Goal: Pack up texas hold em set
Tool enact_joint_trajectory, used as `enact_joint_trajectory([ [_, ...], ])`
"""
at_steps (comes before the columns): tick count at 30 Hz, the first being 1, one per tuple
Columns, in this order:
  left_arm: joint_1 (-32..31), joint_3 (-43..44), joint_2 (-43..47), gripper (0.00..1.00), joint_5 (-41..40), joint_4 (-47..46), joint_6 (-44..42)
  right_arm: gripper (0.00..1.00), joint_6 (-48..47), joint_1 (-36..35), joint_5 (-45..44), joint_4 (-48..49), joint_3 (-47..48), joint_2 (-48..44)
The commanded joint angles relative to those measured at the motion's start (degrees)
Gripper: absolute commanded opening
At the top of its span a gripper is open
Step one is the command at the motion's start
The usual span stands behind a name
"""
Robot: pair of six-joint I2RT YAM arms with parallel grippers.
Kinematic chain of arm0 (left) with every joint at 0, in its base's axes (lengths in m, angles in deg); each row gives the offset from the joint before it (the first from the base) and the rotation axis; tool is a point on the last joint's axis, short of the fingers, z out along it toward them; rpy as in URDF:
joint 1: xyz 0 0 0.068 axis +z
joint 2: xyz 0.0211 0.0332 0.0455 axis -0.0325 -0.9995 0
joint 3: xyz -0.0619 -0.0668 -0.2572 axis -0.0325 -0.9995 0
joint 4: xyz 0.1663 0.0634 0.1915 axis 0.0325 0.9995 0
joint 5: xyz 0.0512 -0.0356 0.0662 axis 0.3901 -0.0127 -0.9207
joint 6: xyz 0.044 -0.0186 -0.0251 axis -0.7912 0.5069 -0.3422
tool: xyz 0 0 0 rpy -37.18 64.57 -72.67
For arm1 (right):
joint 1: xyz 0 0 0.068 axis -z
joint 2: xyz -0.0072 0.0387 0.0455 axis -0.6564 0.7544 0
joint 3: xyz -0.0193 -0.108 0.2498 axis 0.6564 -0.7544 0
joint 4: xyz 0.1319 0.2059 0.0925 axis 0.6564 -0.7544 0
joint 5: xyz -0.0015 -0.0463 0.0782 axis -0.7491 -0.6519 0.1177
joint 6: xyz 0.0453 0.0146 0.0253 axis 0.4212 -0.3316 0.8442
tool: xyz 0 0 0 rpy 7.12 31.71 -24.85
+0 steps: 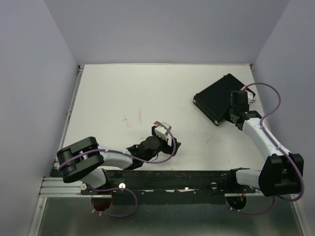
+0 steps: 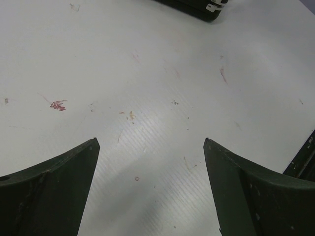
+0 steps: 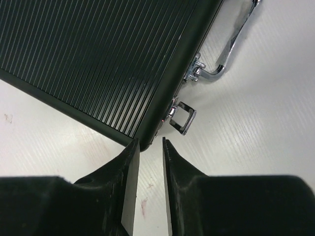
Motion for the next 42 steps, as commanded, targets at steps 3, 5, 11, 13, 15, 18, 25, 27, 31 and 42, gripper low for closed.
enact_joint_trajectory([
  [3, -0.4, -0.9, 0.5, 0.95, -1.0, -1.8, -0.1, 0.3, 1.0, 0.4, -4.8, 2.3, -0.9, 0.7],
  [5, -0.3, -0.9, 0.6, 0.95, -0.9, -1.7, -0.1, 0.28, 1.1, 0.7, -4.7, 2.7, -0.8, 1.4],
  [11, -0.4, -1.2, 0.7, 0.95, -1.1, -2.0, -0.1, 0.26, 1.7, 1.0, -5.3, 2.9, -0.9, 3.8],
  [13, -0.4, -1.2, 0.7, 0.95, -1.2, -2.0, -0.1, 0.26, 2.3, 1.1, -6.0, 2.8, -1.6, 4.3],
  [15, -0.3, -1.2, 0.7, 0.95, -1.2, -2.0, -0.1, 0.25, 2.8, 1.5, -6.3, 2.8, -2.2, 4.6],
  [18, -0.4, -1.4, 0.9, 0.95, -1.2, -2.2, 0.0, 0.25, 3.9, 1.7, -6.4, 2.5, -3.1, 5.4],
  [25, -0.3, -1.5, 0.9, 0.95, -1.2, -2.3, -0.1, 0.24, 4.8, 2.5, -5.3, 2.9, -4.3, 6.7],
  [27, -0.4, -1.4, 0.9, 0.95, -1.2, -2.2, 0.0, 0.24, 4.9, 2.9, -5.4, 3.2, -4.6, 7.1],
  [31, -0.4, -1.5, 0.9, 0.95, -1.3, -2.3, 0.0, 0.24, 5.0, 3.9, -5.0, 3.8, -5.3, 7.4],
  [42, -0.3, -1.7, 1.1, 0.95, -1.3, -2.4, 0.0, 0.22, 4.9, 8.8, 0.3, 7.7, -7.4, 8.9],
])
